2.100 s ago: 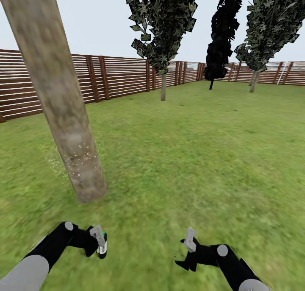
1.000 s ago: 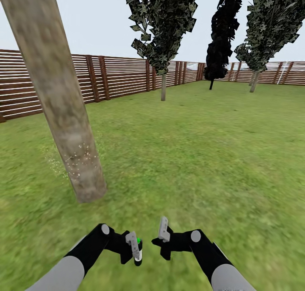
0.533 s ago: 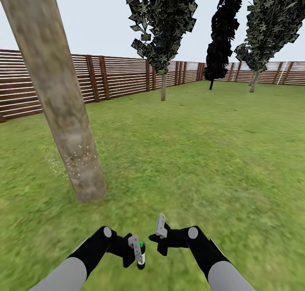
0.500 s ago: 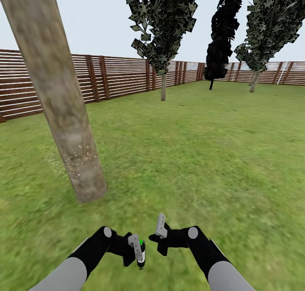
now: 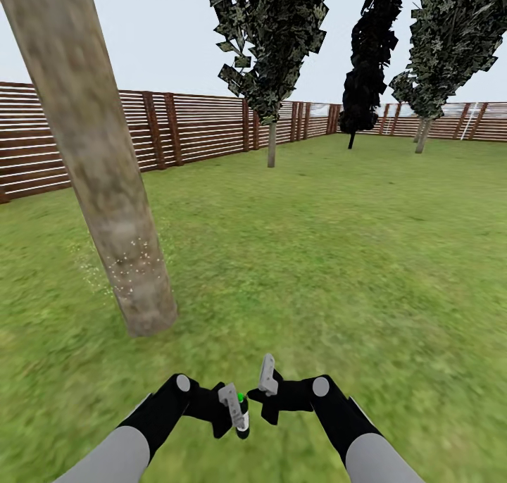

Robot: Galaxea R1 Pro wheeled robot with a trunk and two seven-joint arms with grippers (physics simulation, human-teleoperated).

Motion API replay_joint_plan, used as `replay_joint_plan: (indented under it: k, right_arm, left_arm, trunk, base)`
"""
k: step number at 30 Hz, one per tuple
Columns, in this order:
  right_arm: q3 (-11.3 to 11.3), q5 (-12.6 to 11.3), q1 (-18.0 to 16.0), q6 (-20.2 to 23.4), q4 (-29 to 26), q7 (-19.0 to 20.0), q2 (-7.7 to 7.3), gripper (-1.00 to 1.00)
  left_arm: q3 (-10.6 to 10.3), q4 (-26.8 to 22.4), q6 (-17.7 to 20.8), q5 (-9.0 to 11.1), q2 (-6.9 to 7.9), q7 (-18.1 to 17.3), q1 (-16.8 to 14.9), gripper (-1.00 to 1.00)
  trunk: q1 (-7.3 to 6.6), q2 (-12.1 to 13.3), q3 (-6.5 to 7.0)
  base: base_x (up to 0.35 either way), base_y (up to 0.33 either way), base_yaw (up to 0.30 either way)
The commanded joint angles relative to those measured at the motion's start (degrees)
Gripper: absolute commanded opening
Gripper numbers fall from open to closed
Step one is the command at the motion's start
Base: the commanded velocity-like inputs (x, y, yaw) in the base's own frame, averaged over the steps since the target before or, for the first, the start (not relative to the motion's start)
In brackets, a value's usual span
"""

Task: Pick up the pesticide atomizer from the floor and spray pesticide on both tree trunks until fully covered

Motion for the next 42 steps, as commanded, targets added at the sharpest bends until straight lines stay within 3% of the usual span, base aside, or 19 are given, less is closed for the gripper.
replay_joint_plan:
  k: [1,13,18,27,32,42]
  right_arm:
    - [-0.4,0.5,0.0,-0.2,-0.1,0.3,0.07,-1.0]
    - [-0.4,0.5,0.0,-0.2,-0.1,0.3,0.07,-1.0]
    - [-0.4,0.5,0.0,-0.2,-0.1,0.3,-0.01,-1.0]
    - [-0.4,0.5,0.0,-0.2,-0.1,0.3,-0.01,-1.0]
    - [-0.4,0.5,0.0,-0.2,0.0,0.3,-0.01,-1.0]
    - [-0.5,0.5,0.0,-0.2,0.0,0.3,-0.01,-1.0]
  left_arm:
    - [0.0,-0.1,-0.1,0.4,0.01,-0.2,0.0,-1.0]
    - [0.1,0.1,-0.2,1.1,0.03,-0.2,0.0,-1.0]
    - [0.1,0.6,-4.5,1.2,-0.05,-0.2,0.0,-1.0]
    - [0.2,0.7,-4.8,1.3,0.02,-0.2,0.0,-1.0]
    - [0.2,0.7,-5.0,3.4,0.03,-0.2,0.0,-1.0]
    - [0.2,0.7,-5.2,3.7,0.07,-0.3,0.0,-1.0]
  trunk:
    - [-0.01,0.0,-0.06]
    - [-0.01,0.0,-0.06]
    - [-0.01,0.0,-0.06]
    - [-0.01,0.0,-0.06]
    - [-0.01,0.0,-0.06]
    - [-0.01,0.0,-0.06]
  base:
    - [0.0,0.0,0.0]
    - [0.0,0.0,0.0]
    - [0.0,0.0,0.0]
    - [0.0,0.0,0.0]
    - [0.0,0.0,0.0]
    - [0.0,0.0,0.0]
